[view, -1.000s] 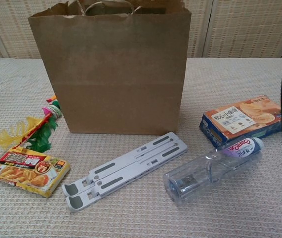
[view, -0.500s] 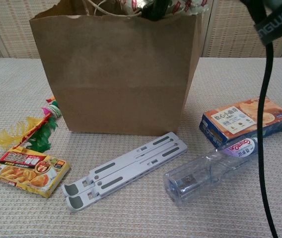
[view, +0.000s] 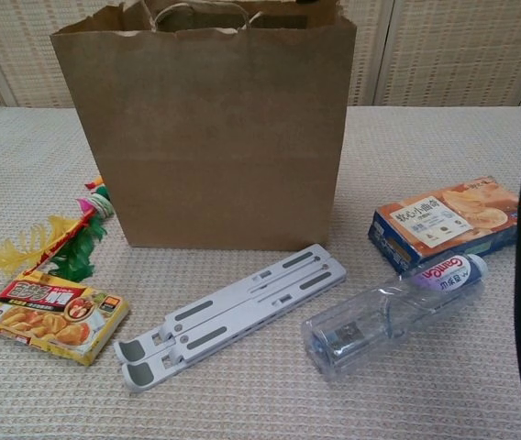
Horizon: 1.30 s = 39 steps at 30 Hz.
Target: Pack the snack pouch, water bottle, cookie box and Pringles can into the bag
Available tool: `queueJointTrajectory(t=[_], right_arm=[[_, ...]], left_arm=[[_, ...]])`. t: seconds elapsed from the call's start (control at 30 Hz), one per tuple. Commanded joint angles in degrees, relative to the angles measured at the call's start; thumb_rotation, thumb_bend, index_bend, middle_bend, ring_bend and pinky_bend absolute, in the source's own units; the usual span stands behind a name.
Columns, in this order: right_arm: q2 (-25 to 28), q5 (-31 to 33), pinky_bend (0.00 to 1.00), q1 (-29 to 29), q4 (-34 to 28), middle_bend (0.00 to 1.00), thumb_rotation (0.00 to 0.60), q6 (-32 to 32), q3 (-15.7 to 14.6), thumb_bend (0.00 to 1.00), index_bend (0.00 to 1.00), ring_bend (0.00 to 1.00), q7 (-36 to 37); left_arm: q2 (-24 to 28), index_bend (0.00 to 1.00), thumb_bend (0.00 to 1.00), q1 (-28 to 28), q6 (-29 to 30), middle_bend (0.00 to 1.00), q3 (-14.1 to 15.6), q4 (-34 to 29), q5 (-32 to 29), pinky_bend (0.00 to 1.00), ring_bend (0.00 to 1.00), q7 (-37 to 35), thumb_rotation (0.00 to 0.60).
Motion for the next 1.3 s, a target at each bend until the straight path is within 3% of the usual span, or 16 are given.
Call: queueJointTrajectory(t=[0.03,0.2,0.37,0.57,0.7,0.83,1.3], right_arm=[[6.6,-7.0,0.14,-6.3,-5.6,0.11,0.6,-0.2,-5.8,0.1,0.0,0.06,4.0],[14.7,-20.8,0.14,-17.3,-8.1,0.11,0.6,-3.7,-17.9,0.11,0.0,0.06,15.0],[20.2,-34.7,0.14,-25.3,-1.7,0.11,0.6,-10.7,-28.8,0.11,0.0,0.06,26.6],[20.8,-46.9,0.13,-29.3,7.1,0.11,0.6,-17.3,-34.7,0.1,0.0,0.06,36.4],[19.6,-51.8,0.11,-29.2,8.6,0.11,0.6,-21.8,-35.6,0.05,0.0,0.06,36.6],[16.3,-52.4,0.1,-28.6,8.1,0.11,0.6,-26.0,-34.8,0.04,0.0,0.05,32.7],[2.8,-36.3,0.1,-25.5,8.5,0.11,0.6,-35.6,-28.4,0.04,0.01,0.06,16.3]], left_arm=[[0.0,0.0,0.36,0.0,0.0,0.0,0.0,0.0,0.0,0.0,0.0,0.1,0.6],[-0.1,0.0,0.35,0.0,0.1,0.0,0.0,-0.2,-0.1,0.0,0.0,0.8,0.6],[-0.4,0.0,0.35,0.2,0.5,0.0,-0.2,-0.4,-0.3,0.0,0.0,1.8,0.6],[-0.8,0.0,0.35,0.3,0.7,0.0,-0.4,-0.8,-0.8,0.0,0.0,3.2,0.6],[-1.0,0.0,0.35,0.4,1.0,0.0,-0.5,-1.0,-1.1,0.0,0.0,3.9,0.6],[-1.0,0.0,0.35,0.4,1.0,0.0,-0.5,-1.0,-1.1,0.0,0.0,3.8,0.6],[-0.4,0.0,0.36,0.2,0.3,0.0,-0.2,-0.4,-0.4,0.0,0.0,1.4,0.6]])
